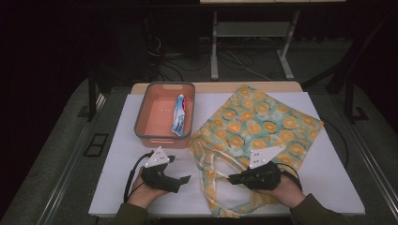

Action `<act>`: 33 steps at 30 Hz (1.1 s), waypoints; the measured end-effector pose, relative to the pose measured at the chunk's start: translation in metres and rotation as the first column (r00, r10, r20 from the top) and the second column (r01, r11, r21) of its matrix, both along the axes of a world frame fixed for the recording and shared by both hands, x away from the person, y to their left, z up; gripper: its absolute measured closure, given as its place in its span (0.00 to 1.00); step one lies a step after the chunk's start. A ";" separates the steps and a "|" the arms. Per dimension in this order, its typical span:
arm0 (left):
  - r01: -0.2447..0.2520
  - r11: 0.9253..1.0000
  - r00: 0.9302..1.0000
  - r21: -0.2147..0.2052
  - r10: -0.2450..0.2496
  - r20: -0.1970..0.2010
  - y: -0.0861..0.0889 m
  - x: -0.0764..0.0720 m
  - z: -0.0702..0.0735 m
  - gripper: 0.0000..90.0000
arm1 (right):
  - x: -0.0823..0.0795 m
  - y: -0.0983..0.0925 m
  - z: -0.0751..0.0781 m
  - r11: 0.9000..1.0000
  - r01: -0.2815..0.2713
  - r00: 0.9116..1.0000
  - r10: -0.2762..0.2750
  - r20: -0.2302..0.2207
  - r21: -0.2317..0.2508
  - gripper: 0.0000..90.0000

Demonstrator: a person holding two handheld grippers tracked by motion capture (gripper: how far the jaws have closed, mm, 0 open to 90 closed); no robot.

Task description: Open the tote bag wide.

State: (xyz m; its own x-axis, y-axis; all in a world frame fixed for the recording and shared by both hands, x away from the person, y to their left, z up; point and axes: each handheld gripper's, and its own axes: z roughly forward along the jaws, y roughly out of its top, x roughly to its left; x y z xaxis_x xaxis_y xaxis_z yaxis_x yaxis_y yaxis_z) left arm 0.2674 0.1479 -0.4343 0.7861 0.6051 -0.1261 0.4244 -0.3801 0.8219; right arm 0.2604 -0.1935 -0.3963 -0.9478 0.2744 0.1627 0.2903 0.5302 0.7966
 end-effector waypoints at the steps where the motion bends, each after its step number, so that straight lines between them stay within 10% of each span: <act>1: 0.000 1.000 1.000 0.000 0.000 -0.001 0.000 0.000 0.000 0.06 | 0.003 -0.004 0.003 1.000 0.016 1.000 -0.016 0.006 0.008 0.98; 11: -0.003 1.000 1.000 0.002 0.003 -0.003 0.001 0.001 -0.001 0.06 | 0.046 -0.048 0.018 0.976 0.216 0.975 -0.218 0.046 0.040 0.99; 25: -0.002 1.000 1.000 0.005 0.002 -0.006 0.001 0.001 -0.001 0.06 | 0.103 -0.102 -0.027 0.859 0.502 0.864 -0.504 0.000 -0.103 0.98; 33: 0.002 1.000 1.000 0.005 -0.002 -0.010 0.000 0.002 -0.003 0.06 | 0.110 -0.105 -0.050 0.832 0.511 0.850 -0.526 -0.020 -0.215 0.98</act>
State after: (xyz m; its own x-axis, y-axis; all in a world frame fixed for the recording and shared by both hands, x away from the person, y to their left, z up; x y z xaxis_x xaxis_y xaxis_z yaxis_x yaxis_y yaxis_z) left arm 0.2692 0.1479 -0.4369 0.7857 0.6045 -0.1312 0.4323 -0.3849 0.8154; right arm 0.3708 -0.2988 -0.4459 -0.6444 0.7555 0.1185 0.6207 0.4262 0.6581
